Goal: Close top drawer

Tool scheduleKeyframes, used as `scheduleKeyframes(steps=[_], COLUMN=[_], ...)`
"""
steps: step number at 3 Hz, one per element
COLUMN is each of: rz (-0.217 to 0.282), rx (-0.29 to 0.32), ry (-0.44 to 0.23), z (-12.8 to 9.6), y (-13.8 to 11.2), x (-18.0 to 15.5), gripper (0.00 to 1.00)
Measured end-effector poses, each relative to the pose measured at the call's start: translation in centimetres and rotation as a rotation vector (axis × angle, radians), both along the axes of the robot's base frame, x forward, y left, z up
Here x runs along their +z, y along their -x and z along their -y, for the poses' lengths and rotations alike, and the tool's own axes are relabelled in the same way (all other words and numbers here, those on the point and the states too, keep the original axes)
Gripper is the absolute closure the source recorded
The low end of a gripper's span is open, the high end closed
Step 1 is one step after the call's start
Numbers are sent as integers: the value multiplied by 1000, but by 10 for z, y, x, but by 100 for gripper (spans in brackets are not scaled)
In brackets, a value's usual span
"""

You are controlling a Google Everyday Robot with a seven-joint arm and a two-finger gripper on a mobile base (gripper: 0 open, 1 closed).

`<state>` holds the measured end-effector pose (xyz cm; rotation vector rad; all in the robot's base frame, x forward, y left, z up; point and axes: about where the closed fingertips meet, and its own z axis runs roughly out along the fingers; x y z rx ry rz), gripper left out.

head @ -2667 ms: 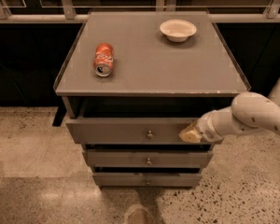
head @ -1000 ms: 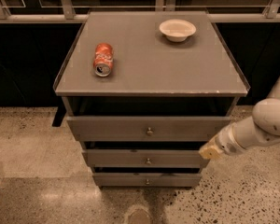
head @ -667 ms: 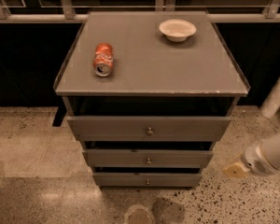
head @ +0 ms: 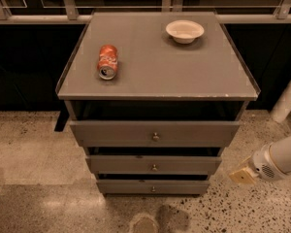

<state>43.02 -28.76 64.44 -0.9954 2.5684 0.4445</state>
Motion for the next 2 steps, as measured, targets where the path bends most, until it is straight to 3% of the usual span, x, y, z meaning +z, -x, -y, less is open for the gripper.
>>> scheduleKeyframes(steps=[1,2], rz=[0,0], rx=[0,0], ry=[0,0], z=[0,0], y=[0,0], x=[0,0], gripper=[13,0])
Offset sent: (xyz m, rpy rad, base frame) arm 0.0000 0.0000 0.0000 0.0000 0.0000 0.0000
